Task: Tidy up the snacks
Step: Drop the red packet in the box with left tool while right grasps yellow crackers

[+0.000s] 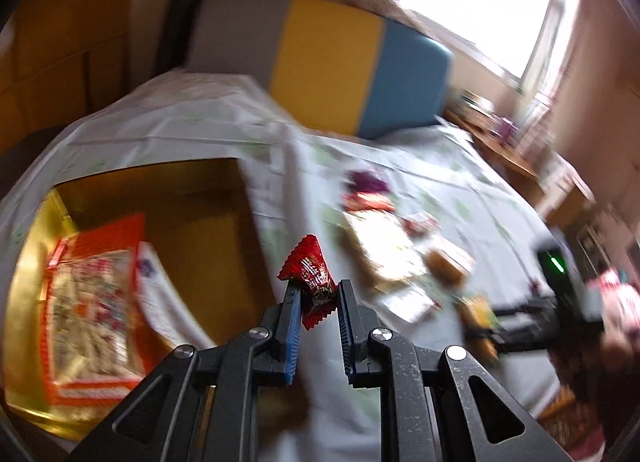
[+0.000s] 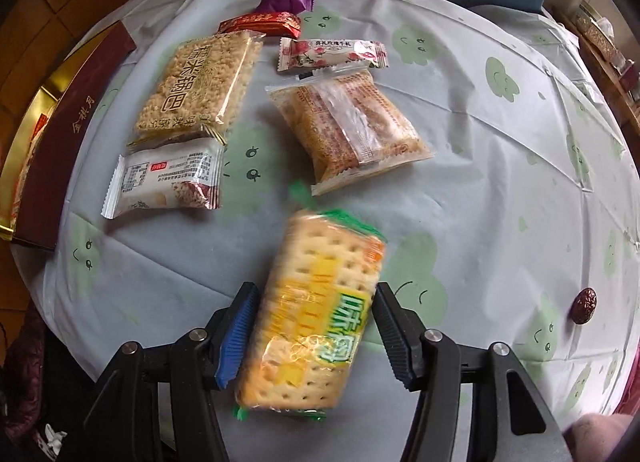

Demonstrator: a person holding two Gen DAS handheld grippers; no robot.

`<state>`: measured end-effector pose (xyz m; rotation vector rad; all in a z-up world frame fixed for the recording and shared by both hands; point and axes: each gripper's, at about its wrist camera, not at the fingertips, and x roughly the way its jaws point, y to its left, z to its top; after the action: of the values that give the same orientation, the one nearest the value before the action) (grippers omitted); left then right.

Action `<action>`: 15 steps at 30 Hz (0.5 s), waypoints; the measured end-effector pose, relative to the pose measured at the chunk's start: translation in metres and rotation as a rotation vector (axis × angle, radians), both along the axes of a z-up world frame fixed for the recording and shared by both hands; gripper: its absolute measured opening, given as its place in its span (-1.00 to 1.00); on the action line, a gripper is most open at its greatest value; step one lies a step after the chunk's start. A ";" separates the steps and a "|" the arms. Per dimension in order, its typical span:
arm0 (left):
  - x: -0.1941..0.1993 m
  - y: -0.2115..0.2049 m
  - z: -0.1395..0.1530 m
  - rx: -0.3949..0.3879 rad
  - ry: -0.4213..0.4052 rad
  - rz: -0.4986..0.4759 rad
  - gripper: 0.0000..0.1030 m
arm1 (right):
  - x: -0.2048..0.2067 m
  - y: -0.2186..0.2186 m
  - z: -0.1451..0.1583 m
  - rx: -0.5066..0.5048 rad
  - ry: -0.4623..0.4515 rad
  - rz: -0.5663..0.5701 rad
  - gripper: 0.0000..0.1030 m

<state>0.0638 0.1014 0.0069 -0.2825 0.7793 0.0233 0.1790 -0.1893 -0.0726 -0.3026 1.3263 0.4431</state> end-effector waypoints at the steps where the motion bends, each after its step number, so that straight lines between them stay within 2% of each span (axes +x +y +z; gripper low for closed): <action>1: 0.008 0.009 -0.001 -0.005 0.014 0.004 -0.66 | -0.001 -0.001 0.000 0.003 0.001 0.003 0.05; 7: 0.058 0.048 -0.021 -0.011 0.110 0.082 -0.65 | -0.017 -0.005 0.005 0.005 0.002 0.002 0.04; 9: 0.071 0.053 -0.027 -0.026 0.122 0.076 -0.48 | -0.022 -0.007 0.012 0.007 0.004 -0.001 0.04; 11: 0.075 0.059 -0.030 -0.026 0.133 0.123 -0.28 | -0.015 -0.002 0.006 0.005 0.004 0.000 0.05; 13: 0.071 0.063 -0.031 -0.048 0.124 0.146 -0.26 | -0.012 0.001 0.002 0.003 0.003 0.000 0.05; 15: 0.063 0.062 -0.033 -0.035 0.135 0.163 -0.26 | -0.011 0.003 0.000 0.001 0.002 0.002 0.05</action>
<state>0.1263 0.1633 -0.0259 -0.3805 0.8894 0.1841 0.1681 -0.1863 -0.0723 -0.3032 1.3274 0.4459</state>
